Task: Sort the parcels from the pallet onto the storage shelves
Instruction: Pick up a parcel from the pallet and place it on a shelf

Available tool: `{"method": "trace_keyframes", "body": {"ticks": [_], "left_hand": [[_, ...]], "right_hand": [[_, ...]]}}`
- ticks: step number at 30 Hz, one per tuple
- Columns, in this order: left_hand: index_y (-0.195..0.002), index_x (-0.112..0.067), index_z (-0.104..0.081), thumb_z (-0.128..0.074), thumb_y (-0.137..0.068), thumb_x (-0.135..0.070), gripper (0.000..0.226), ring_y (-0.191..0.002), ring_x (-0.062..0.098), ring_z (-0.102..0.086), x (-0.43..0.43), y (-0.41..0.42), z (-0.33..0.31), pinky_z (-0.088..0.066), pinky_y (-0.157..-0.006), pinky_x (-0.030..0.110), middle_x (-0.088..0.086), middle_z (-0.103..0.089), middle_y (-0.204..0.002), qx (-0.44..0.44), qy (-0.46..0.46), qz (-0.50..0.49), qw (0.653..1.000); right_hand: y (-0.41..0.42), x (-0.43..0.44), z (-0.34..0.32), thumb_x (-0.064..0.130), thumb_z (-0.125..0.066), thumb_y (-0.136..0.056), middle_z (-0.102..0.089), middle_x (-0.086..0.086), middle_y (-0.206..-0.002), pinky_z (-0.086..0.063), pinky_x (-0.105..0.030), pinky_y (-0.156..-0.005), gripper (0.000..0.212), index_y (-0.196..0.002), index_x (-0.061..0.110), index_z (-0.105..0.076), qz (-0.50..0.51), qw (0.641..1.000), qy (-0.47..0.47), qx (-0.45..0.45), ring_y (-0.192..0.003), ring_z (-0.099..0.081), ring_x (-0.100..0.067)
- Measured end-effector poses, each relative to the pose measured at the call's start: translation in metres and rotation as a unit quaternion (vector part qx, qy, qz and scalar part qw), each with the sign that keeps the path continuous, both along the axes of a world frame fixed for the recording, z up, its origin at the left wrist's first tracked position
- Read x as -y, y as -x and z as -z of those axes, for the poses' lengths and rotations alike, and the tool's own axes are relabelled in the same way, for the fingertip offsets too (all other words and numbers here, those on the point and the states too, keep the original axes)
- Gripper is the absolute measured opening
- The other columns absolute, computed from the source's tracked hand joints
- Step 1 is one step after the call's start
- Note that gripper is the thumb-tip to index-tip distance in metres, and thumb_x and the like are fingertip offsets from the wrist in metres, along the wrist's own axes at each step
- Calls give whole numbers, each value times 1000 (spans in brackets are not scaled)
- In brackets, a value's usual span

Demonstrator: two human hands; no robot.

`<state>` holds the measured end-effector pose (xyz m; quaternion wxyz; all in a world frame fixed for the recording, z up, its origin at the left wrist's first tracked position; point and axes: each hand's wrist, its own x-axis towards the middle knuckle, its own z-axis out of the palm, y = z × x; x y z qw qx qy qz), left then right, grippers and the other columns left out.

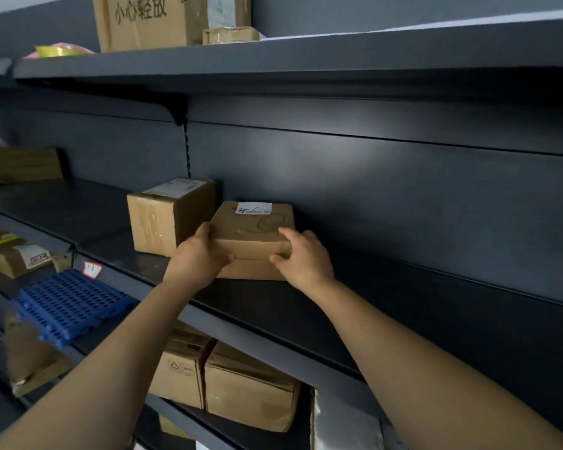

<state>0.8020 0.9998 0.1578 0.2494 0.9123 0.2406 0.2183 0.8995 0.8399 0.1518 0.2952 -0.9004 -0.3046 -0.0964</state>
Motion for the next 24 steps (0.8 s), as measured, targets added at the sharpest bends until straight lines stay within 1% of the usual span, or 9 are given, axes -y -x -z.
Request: {"method": "trace_keyframes", "body": {"ticks": [4, 7, 8, 10, 13, 15, 19, 24], "left_hand": [[-147, -10, -25, -65, -90, -32, 73, -118, 31, -54, -18, -8, 2, -46, -92, 39, 16, -51, -134, -10, -28, 15, 999], [-150, -11, -18, -65, -90, -34, 79, -122, 33, -50, -26, -9, 3, -45, -96, 42, 17, -45, -138, -20, -45, 26, 998], [-151, -11, -15, -65, -90, -35, 83, -125, 35, -45, -29, -8, 3, -43, -100, 44, 19, -41, -140, -24, -67, 30, 997], [-152, -11, -13, -66, -88, -36, 86, -132, 37, -32, -30, -5, 3, -38, -106, 47, 20, -32, -144, -12, -147, 36, 988], [-152, -12, -15, -63, -88, -39, 84, -140, 37, -20, -17, 1, -1, -30, -111, 48, 20, -27, -149, 3, -270, 66, 961], [-152, -13, -16, -60, -90, -42, 81, -142, 35, -18, -1, 6, -4, -26, -112, 48, 17, -27, -151, -4, -306, 106, 946], [-150, -12, -21, -58, -91, -42, 76, -140, 31, -21, 40, 14, -3, -26, -110, 44, 11, -31, -150, -12, -322, 219, 921], [-150, -8, -21, -60, -91, -38, 77, -142, 28, -20, 114, 31, 3, -24, -114, 41, 9, -32, -152, -7, -313, 343, 886]], "right_hand": [[0, -14, 1, 31, -62, -94, -44, -9, -138, -49, -34, -93, 62, -150, 28, -35, 13, 1000, 16, 2, -118, -53, -25], [7, -16, 1, 30, -62, -94, -45, -9, -141, -47, -35, -94, 68, -153, 29, -26, 38, 999, 9, -10, -123, -51, -25], [12, -15, 2, 30, -62, -94, -45, -9, -141, -47, -36, -94, 72, -154, 28, -21, 48, 999, 10, -15, -123, -50, -25], [24, -10, 7, 32, -63, -93, -45, -10, -143, -46, -38, -94, 77, -155, 25, -16, 77, 996, 29, -21, -125, -49, -27], [43, 10, 14, 39, -61, -92, -44, -11, -143, -41, -43, -101, 76, -153, 21, -20, 145, 985, 96, -1, -129, -43, -30], [58, 29, 15, 42, -60, -92, -44, -10, -144, -36, -44, -104, 75, -153, 20, -22, 195, 972, 132, 12, -132, -39, -29], [96, 78, 15, 46, -56, -93, -42, -8, -145, -30, -43, -108, 67, -149, 20, -31, 260, 949, 176, 20, -135, -34, -28], [155, 151, 9, 46, -56, -93, -43, -9, -144, -31, -43, -107, 63, -147, 19, -37, 339, 918, 205, 23, -135, -34, -29]]}}
